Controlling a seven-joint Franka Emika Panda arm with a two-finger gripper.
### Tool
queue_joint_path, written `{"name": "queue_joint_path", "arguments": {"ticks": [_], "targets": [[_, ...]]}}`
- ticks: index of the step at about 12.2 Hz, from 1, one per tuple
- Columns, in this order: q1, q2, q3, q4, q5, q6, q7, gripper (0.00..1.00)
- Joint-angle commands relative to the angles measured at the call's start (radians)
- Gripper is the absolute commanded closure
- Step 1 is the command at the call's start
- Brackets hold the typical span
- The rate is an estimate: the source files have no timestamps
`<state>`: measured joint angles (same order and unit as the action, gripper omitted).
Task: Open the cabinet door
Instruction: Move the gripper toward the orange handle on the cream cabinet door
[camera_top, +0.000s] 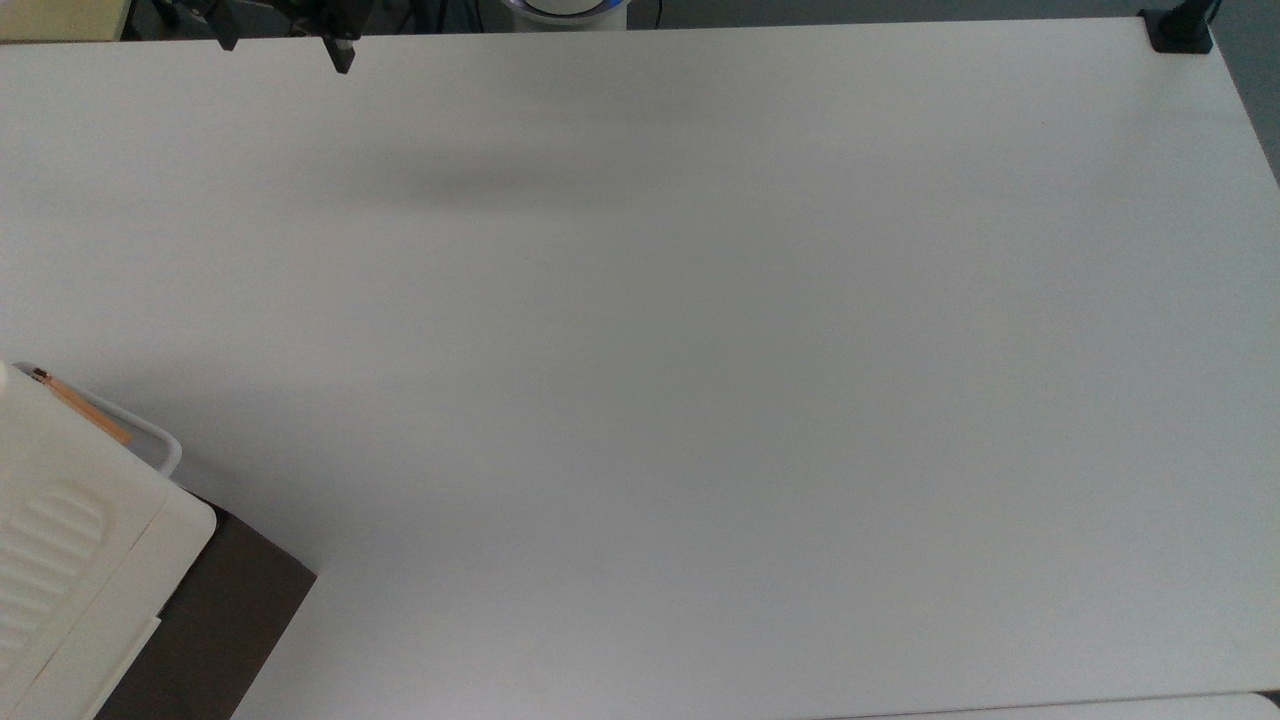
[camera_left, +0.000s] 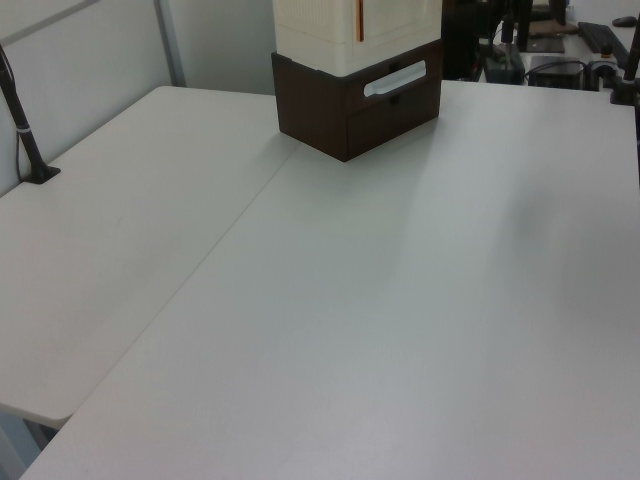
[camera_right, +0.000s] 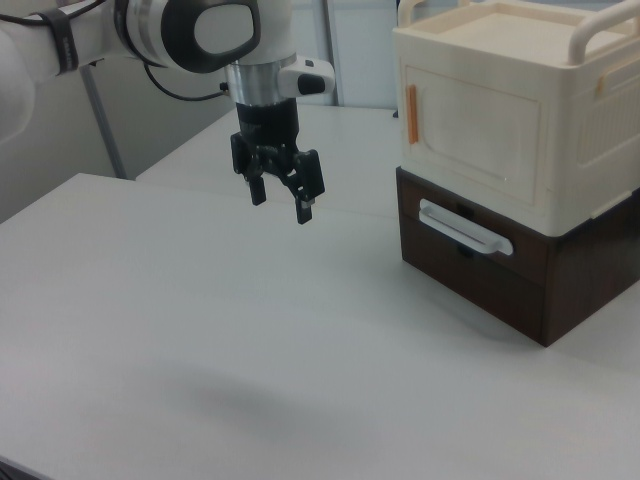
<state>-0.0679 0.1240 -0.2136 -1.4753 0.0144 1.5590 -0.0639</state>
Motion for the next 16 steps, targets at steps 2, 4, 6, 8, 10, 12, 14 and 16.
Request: {"name": "queue_joint_path", "arguments": {"ticks": [2,4,6,8,10,12,14,16], "targets": [[0.003,-0.020,-0.003,-0.014,-0.005,-0.004,-0.022,0.00],[0.005,-0.020,-0.003,-0.014,-0.010,-0.008,-0.016,0.00],[0.005,-0.020,-0.003,-0.014,-0.010,-0.013,-0.014,0.00],[0.007,-0.015,-0.003,-0.014,-0.010,-0.005,-0.022,0.00],[0.005,0.003,-0.001,-0.010,0.022,0.060,-0.022,0.00],[0.007,0.013,-0.001,-0.010,0.027,0.206,-0.008,0.00],[0.003,0.032,-0.001,-0.008,0.044,0.272,-0.008,0.00],[-0.003,0.063,-0.001,-0.008,0.105,0.390,0.022,0.00]]}}
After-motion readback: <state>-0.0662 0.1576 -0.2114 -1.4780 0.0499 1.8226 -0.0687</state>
